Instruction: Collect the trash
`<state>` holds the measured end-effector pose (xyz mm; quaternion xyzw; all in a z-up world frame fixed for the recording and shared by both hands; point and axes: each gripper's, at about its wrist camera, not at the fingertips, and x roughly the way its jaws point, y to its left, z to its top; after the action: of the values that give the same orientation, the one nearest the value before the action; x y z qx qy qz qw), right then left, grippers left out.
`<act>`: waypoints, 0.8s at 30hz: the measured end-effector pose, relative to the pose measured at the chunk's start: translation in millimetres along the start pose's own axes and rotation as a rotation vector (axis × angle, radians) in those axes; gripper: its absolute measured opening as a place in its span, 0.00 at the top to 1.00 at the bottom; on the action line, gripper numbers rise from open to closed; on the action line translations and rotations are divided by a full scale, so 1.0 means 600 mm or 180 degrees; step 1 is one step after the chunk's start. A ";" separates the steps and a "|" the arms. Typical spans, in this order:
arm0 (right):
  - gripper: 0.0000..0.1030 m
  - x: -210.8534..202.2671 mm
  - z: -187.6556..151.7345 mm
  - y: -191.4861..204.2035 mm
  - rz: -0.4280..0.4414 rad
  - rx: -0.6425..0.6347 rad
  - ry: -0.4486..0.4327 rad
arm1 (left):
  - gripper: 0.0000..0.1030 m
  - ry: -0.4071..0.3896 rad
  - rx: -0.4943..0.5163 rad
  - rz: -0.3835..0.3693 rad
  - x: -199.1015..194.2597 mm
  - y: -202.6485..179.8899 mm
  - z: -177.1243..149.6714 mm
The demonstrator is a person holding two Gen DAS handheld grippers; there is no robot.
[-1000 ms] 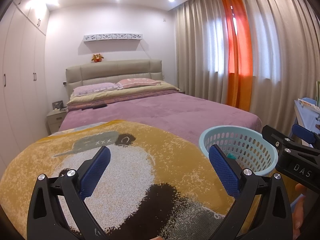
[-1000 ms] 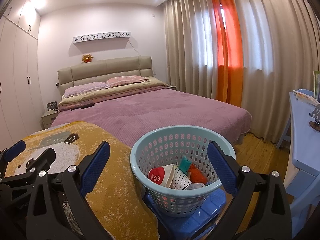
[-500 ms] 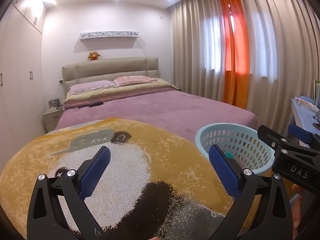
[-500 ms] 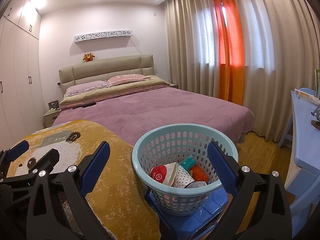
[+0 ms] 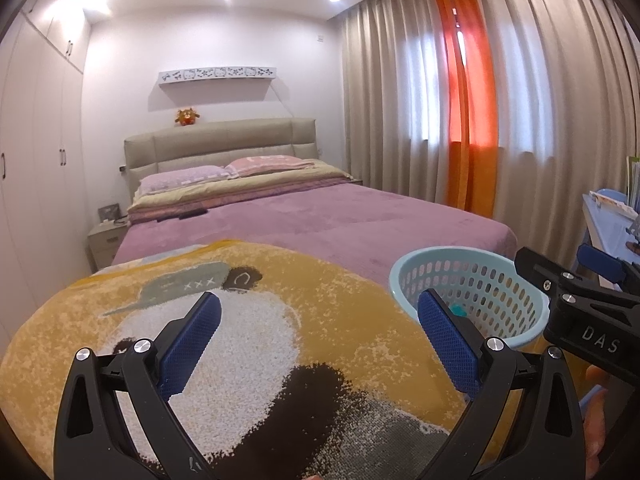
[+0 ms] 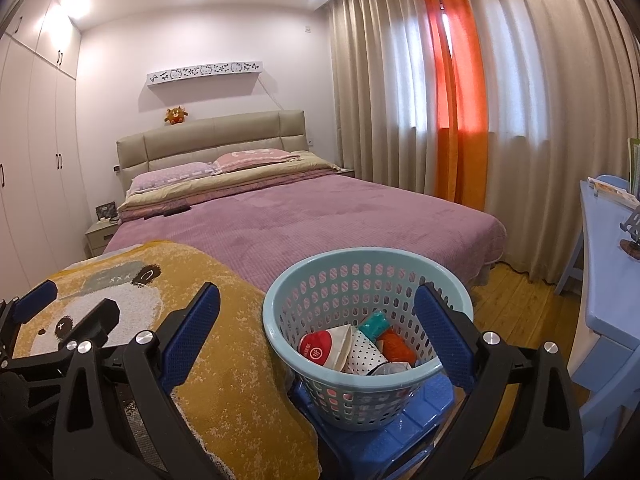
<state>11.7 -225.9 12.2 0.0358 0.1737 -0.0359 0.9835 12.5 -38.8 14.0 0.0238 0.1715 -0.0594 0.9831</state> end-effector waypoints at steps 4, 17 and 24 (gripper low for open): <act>0.09 -0.004 -0.002 0.006 -0.0008 -0.0023 0.0000 | 0.07 0.0023 -0.0007 -0.0004 0.005 0.002 0.002; 0.09 -0.022 0.003 0.017 -0.0069 -0.0088 -0.0005 | 0.07 -0.0062 -0.0045 0.0143 -0.023 0.008 0.024; 0.09 -0.037 0.013 0.026 -0.0039 -0.0085 -0.0039 | 0.07 -0.0115 -0.0112 0.0193 -0.057 0.025 0.039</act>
<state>-5.5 -209.8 27.8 0.0214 0.1683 -0.0397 0.9847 -9.7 -21.8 48.1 0.0106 0.1539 -0.0269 0.9877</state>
